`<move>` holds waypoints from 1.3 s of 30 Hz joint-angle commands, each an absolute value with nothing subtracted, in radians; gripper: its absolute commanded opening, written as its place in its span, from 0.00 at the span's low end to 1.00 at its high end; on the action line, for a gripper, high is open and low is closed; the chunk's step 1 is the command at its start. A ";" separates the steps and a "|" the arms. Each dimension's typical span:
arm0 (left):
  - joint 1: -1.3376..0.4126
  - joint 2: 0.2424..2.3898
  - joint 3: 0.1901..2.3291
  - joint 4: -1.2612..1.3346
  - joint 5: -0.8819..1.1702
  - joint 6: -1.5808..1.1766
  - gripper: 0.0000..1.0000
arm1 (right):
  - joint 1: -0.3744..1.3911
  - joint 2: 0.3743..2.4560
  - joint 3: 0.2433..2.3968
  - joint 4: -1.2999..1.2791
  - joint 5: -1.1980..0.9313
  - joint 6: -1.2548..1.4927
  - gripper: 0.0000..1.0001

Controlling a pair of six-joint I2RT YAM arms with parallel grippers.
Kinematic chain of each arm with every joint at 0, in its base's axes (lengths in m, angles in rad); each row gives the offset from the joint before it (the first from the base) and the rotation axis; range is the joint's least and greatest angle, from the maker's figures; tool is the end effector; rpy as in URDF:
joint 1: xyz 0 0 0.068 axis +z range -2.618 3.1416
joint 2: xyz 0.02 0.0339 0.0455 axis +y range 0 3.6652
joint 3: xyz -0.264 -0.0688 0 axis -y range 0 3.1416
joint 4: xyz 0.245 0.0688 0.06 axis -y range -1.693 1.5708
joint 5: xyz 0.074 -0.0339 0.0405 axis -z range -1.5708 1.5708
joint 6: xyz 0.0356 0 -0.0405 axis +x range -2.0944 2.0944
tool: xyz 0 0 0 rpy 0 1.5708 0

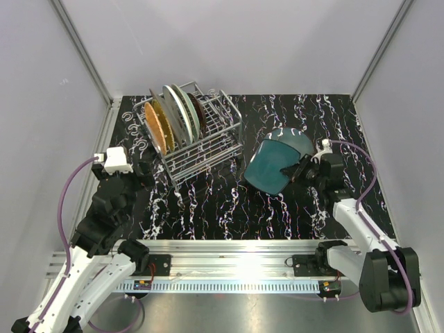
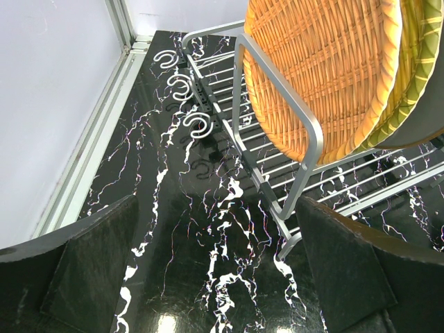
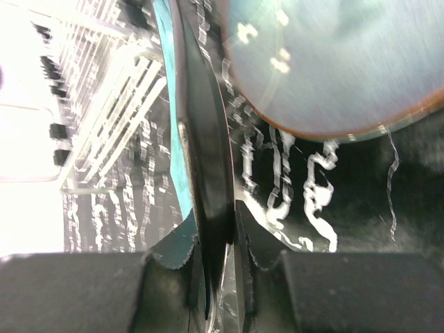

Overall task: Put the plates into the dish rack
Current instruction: Grab a plate with the right arm, then insert the plate into the dish rack

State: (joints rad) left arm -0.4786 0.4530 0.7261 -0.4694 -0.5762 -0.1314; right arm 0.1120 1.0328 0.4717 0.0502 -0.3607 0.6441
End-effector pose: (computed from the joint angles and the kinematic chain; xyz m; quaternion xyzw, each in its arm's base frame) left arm 0.1014 -0.0308 0.3326 -0.0495 0.7611 0.0268 0.6461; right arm 0.2149 0.0368 0.2082 0.1357 0.8428 0.3274 0.4050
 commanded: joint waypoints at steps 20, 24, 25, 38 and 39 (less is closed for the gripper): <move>-0.476 0.454 0.732 -0.426 -0.589 -0.133 0.99 | 0.277 1.126 1.343 -0.238 -0.205 0.424 0.00; -0.476 0.457 0.730 -0.426 -0.594 -0.133 0.99 | 0.365 1.193 1.442 -0.281 -0.094 0.382 0.00; -0.476 0.454 0.730 -0.428 -0.595 -0.133 0.99 | 0.383 1.219 1.460 -0.288 -0.075 0.371 0.00; -0.476 0.449 0.729 -0.426 -0.591 -0.133 0.99 | 0.555 1.388 1.661 -0.299 0.113 0.282 0.00; -0.476 0.449 0.730 -0.426 -0.591 -0.133 0.99 | 0.563 1.403 1.669 -0.298 0.124 0.276 0.00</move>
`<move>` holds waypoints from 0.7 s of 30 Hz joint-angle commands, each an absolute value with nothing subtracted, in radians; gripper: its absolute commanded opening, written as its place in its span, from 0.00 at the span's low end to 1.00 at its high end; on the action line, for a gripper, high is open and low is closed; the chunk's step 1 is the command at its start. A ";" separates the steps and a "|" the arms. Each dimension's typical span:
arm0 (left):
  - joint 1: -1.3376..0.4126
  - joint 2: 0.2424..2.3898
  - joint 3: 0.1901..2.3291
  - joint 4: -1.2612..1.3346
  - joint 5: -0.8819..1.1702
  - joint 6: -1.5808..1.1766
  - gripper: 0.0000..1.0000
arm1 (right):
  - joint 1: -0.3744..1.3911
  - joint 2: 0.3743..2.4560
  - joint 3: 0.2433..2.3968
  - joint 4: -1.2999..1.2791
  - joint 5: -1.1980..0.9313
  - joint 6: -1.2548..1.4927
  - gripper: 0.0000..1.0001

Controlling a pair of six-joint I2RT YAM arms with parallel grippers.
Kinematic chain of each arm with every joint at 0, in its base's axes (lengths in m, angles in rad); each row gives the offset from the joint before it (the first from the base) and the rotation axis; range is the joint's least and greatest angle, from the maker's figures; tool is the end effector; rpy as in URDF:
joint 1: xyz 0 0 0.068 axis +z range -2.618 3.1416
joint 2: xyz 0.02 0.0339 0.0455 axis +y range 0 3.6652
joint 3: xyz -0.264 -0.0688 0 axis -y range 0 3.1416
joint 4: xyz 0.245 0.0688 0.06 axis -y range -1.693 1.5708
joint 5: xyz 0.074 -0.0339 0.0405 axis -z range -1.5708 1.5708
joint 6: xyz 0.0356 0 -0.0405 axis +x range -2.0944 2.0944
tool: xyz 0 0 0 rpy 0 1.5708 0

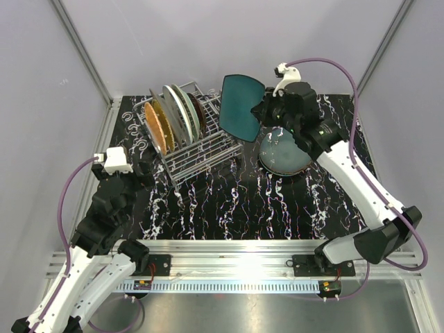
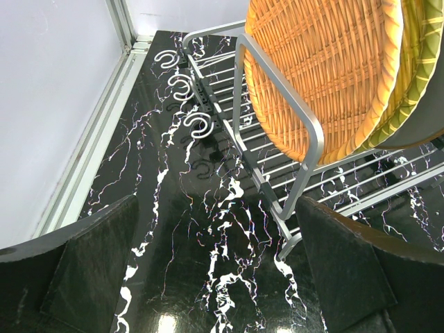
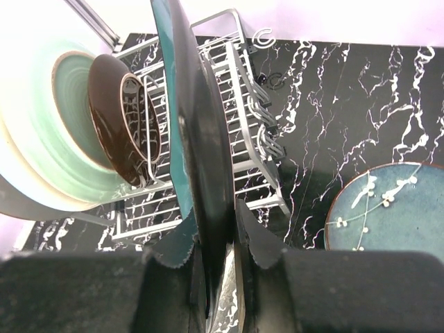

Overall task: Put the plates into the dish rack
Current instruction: Insert the plate into the dish rack

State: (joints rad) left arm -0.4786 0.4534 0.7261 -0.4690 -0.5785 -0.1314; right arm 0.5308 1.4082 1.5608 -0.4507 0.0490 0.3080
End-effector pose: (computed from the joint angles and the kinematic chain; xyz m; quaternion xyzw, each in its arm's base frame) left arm 0.1015 -0.0307 0.3327 -0.0503 0.7610 0.0277 0.6462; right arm 0.2726 0.1580 0.4384 -0.0749 0.8007 0.2239 0.5506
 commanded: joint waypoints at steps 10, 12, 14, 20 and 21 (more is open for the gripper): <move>-0.476 0.442 0.730 -0.425 -0.581 -0.133 0.99 | 0.647 1.494 1.756 -0.299 0.227 0.206 0.00; -0.476 0.440 0.730 -0.423 -0.580 -0.133 0.99 | 0.667 1.515 1.772 -0.304 0.241 0.189 0.00; -0.476 0.440 0.730 -0.423 -0.578 -0.133 0.99 | 0.679 1.531 1.796 -0.307 0.262 0.180 0.00; -0.476 0.439 0.730 -0.425 -0.572 -0.135 0.99 | 0.730 1.601 1.868 -0.339 0.354 0.130 0.00; -0.476 0.437 0.730 -0.425 -0.571 -0.135 0.99 | 0.739 1.612 1.879 -0.348 0.370 0.112 0.00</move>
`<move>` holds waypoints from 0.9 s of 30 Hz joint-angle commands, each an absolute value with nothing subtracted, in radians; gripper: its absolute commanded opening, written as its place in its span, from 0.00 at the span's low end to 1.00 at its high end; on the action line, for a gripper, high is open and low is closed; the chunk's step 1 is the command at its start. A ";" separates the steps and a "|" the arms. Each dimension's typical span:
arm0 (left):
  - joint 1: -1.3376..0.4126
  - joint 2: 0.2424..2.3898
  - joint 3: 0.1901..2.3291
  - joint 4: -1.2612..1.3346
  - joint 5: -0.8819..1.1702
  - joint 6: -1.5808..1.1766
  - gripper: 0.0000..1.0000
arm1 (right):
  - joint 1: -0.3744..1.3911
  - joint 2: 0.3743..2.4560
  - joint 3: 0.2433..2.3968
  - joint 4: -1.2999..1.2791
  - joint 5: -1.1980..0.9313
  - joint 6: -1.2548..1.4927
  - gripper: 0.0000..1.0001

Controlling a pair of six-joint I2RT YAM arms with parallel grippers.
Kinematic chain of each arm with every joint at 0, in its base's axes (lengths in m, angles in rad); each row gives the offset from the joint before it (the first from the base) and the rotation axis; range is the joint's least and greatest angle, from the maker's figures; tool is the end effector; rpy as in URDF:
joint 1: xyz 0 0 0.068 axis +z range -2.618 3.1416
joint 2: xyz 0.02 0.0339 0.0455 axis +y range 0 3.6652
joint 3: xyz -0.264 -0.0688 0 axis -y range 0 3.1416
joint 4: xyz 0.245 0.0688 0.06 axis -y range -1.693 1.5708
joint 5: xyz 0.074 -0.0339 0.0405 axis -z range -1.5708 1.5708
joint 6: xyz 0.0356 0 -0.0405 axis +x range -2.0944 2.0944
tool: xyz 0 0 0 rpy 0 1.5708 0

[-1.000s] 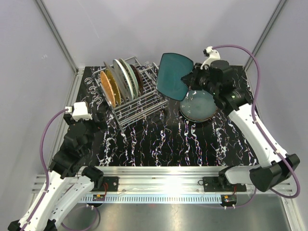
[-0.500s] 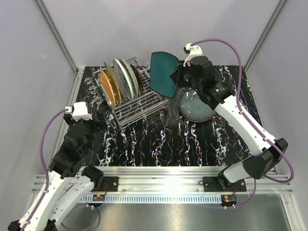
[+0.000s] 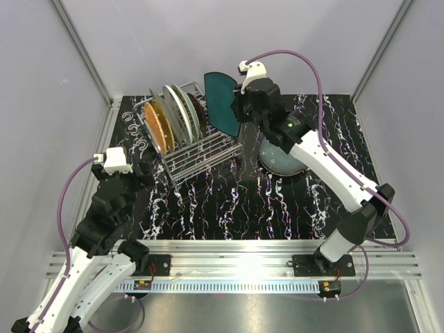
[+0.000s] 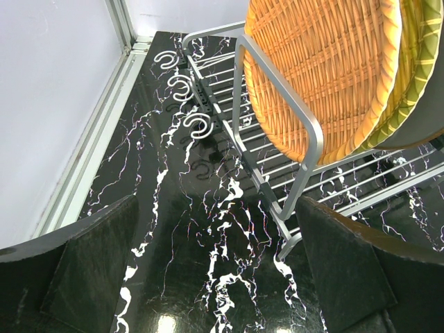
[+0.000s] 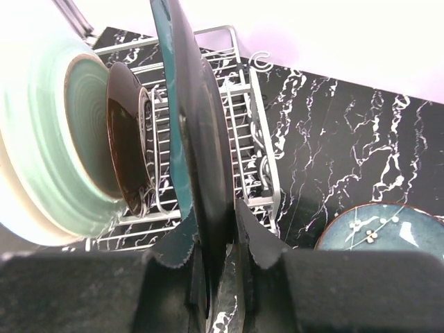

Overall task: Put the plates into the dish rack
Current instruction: Insert the plate into the dish rack

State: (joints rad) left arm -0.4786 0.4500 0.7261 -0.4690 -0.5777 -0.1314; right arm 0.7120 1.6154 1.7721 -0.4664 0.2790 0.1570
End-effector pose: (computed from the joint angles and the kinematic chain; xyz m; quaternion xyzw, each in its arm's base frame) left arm 0.1009 -0.0304 0.3329 -0.0506 0.7601 0.0267 0.6473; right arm 0.2846 0.2327 0.4418 -0.1403 0.7917 0.1439 0.5769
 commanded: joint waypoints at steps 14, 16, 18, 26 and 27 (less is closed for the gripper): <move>-0.477 0.436 0.730 -0.423 -0.555 -0.138 0.99 | 0.819 1.785 2.060 -0.428 0.512 0.051 0.00; -0.477 0.437 0.730 -0.423 -0.554 -0.138 0.99 | 0.821 1.810 2.078 -0.440 0.517 0.048 0.00; -0.477 0.436 0.730 -0.423 -0.555 -0.138 0.99 | 0.822 1.825 2.101 -0.448 0.522 0.041 0.00; -0.477 0.433 0.730 -0.420 -0.551 -0.138 0.99 | 0.834 1.876 2.135 -0.472 0.537 0.020 0.00; -0.477 0.433 0.730 -0.422 -0.551 -0.137 0.99 | 0.842 1.879 2.137 -0.474 0.543 0.017 0.00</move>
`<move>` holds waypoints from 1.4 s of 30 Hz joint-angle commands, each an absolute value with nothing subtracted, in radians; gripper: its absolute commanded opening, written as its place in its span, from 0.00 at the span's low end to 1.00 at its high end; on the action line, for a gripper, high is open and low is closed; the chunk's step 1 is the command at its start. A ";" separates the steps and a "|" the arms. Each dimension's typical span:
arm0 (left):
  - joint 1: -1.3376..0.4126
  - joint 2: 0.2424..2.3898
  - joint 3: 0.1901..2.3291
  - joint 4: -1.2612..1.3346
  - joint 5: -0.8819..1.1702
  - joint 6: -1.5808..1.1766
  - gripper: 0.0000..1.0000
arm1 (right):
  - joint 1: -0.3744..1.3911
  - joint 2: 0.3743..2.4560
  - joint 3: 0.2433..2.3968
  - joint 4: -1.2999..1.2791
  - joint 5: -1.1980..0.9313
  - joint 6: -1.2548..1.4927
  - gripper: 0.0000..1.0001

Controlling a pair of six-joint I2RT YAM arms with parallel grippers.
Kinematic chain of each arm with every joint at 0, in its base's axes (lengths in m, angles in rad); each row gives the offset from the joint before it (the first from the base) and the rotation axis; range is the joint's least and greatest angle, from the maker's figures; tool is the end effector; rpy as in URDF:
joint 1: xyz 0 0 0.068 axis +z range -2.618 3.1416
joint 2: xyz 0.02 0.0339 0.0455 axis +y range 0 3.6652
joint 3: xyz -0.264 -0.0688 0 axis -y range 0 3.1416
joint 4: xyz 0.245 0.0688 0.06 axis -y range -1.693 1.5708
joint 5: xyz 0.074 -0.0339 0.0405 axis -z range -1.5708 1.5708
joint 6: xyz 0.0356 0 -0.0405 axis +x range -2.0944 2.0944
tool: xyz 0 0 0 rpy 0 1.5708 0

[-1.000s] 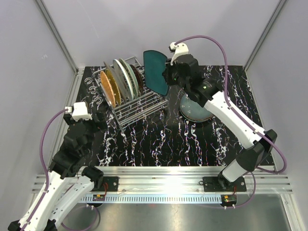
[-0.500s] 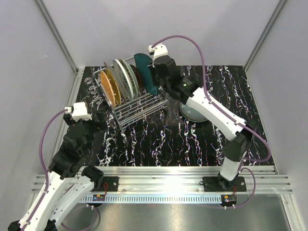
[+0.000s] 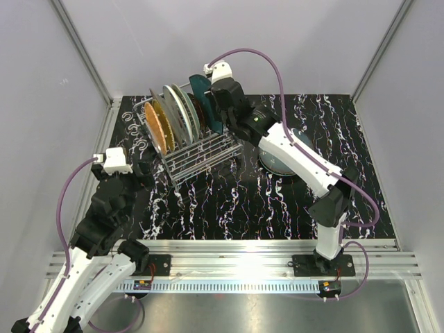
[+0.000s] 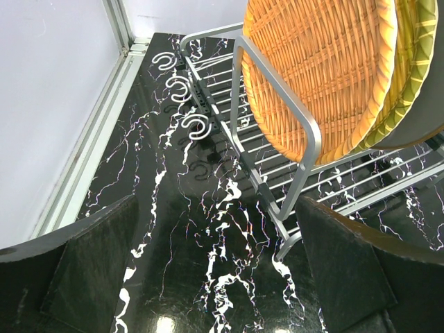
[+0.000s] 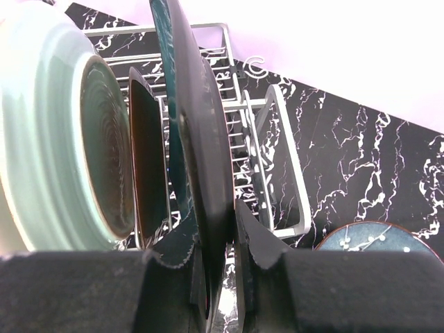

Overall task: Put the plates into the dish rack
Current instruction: Insert the plate into the dish rack

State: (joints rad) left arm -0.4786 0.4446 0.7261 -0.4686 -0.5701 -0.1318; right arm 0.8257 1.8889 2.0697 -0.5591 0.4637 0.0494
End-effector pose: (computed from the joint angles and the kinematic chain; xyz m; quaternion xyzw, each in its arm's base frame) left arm 0.0998 -0.0302 0.3334 -0.0492 0.7589 0.0226 0.6490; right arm 0.3040 0.3061 0.4282 -0.1854 0.7942 0.0594 0.5756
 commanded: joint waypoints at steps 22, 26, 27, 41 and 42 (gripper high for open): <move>-0.479 0.436 0.729 -0.420 -0.545 -0.138 0.99 | 0.879 1.963 2.195 -0.489 0.615 -0.023 0.06; -0.479 0.437 0.729 -0.420 -0.548 -0.138 0.99 | 0.881 1.973 2.203 -0.489 0.612 -0.020 0.13; -0.480 0.437 0.729 -0.420 -0.548 -0.138 0.99 | 0.881 1.973 2.203 -0.488 0.612 -0.018 0.14; -0.479 0.440 0.729 -0.419 -0.551 -0.137 0.99 | 0.881 1.957 2.198 -0.486 0.595 -0.006 0.32; -0.479 0.442 0.729 -0.420 -0.551 -0.137 0.99 | 0.881 1.953 2.197 -0.485 0.594 -0.006 0.32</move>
State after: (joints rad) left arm -0.4786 0.4446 0.7261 -0.4686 -0.5568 -0.1318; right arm 0.8738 1.9888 2.1460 -0.5426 0.5686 -0.0006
